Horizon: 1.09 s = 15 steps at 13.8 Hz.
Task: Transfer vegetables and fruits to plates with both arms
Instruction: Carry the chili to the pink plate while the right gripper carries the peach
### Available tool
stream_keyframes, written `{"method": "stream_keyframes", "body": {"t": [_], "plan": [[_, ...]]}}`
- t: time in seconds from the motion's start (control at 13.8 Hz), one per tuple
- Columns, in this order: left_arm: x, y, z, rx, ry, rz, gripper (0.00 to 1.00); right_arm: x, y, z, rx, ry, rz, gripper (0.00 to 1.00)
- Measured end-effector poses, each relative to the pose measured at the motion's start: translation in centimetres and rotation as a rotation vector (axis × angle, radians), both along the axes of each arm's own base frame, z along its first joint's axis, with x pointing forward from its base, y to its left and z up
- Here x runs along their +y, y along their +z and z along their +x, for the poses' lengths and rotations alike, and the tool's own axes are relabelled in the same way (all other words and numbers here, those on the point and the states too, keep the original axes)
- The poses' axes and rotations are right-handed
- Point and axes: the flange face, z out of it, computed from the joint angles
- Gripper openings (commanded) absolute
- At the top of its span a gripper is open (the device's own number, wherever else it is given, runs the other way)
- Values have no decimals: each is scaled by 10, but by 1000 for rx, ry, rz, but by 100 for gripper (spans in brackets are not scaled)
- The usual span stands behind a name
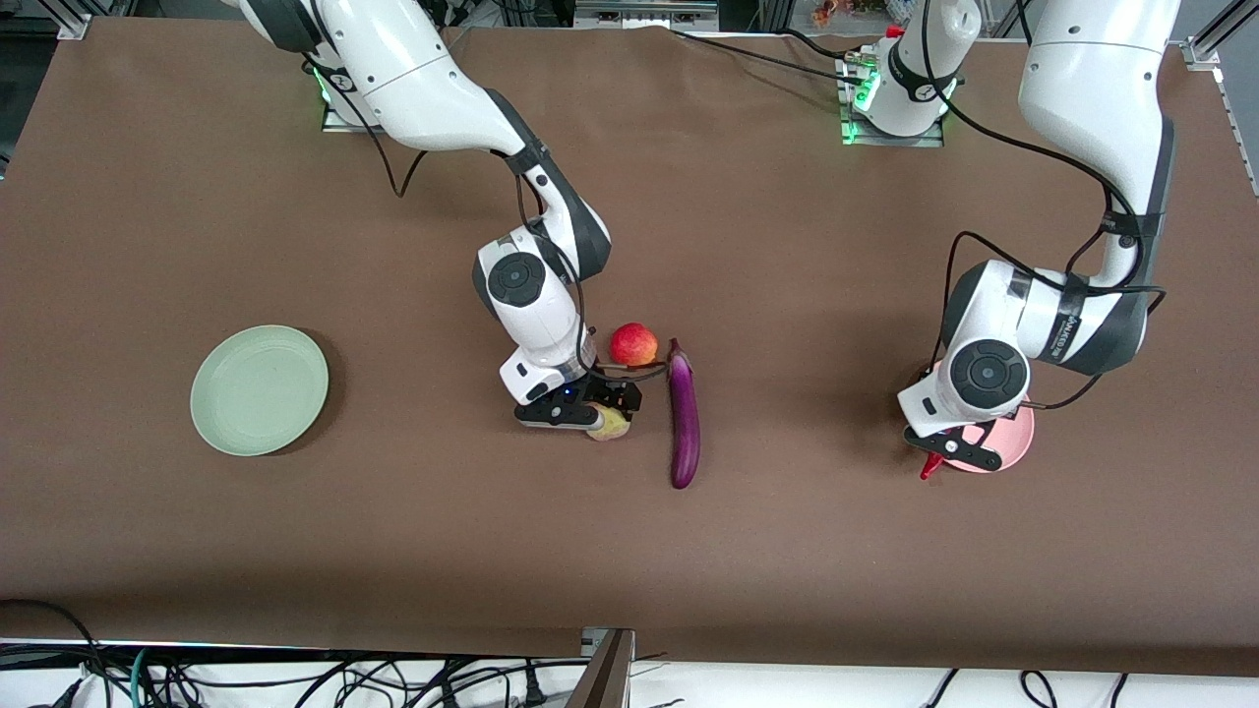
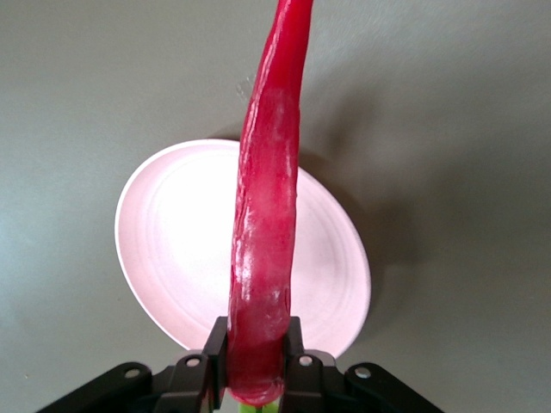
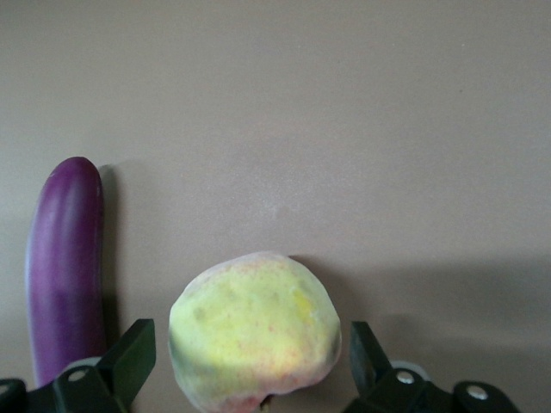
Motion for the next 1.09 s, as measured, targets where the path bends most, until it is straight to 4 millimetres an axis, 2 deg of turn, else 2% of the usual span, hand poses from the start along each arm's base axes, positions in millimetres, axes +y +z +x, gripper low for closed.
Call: {"method": "stream_keyframes", "body": {"t": [0.22, 0.36, 0.51, 0.65, 0.72, 0.8, 0.87, 1.09], "plan": [[5, -14, -1, 16, -3, 12, 3, 0, -7, 1, -17, -2, 6, 100], [20, -24, -2, 33, 15, 16, 3, -1, -14, 1, -31, -4, 11, 97], [36, -36, -3, 52, 27, 26, 4, 3, -20, -2, -39, 2, 12, 74], [43, -40, -4, 67, 36, 29, 4, 5, -21, -4, -45, 7, 14, 45], [44, -40, -5, 72, 38, 32, 8, 6, -21, -3, -46, 8, 14, 35], [44, -40, -5, 76, 40, 33, 51, 6, -21, -3, -47, 11, 13, 30], [44, -40, -6, 79, 41, 35, 100, 6, -21, -3, -49, 16, 11, 30], [45, -40, -7, 82, 63, 43, 100, -5, -14, 8, -44, 43, -22, 30]]}}
